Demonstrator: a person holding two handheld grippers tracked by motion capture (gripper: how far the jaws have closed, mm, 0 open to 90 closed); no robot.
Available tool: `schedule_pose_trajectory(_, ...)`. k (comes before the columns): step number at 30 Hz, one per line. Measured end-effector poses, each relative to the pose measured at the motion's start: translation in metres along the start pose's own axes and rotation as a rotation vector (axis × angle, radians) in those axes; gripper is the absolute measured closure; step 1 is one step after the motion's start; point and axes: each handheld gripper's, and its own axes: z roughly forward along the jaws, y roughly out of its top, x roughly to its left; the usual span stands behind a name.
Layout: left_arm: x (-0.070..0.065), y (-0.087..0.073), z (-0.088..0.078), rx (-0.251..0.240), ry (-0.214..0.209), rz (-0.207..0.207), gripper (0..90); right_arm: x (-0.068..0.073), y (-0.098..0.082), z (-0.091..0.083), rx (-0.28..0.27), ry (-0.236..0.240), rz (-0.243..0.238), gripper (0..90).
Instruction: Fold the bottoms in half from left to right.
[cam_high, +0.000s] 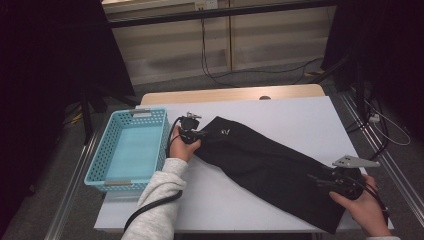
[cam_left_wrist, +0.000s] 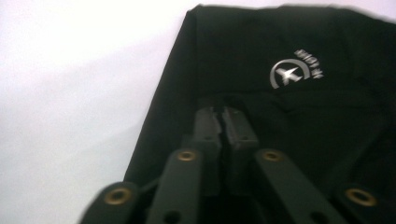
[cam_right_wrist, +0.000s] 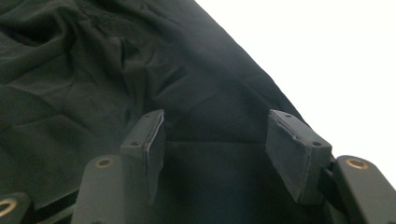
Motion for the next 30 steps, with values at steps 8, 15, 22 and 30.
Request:
schedule_pose_trajectory(8, 0.001, 0.01, -0.009, -0.002, -0.001, -0.011, 89.2, 0.001, 0.001, 0.001, 0.0, 0.006, -0.005, 36.5)
schedule_pose_trajectory(15, 0.003, 0.023, -0.018, -0.034, 0.013, -0.017, 89.4, 0.0, 0.001, 0.0, -0.005, 0.004, -0.004, 31.6)
schedule_pose_trajectory(22, 0.006, 0.033, -0.021, -0.078, 0.009, -0.025, 89.4, -0.004, 0.001, 0.0, -0.018, -0.013, 0.018, 31.5)
schedule_pose_trajectory(30, 0.011, 0.06, -0.011, -0.118, -0.008, -0.027, 89.4, -0.009, 0.002, -0.003, -0.025, -0.027, 0.019, 31.6)
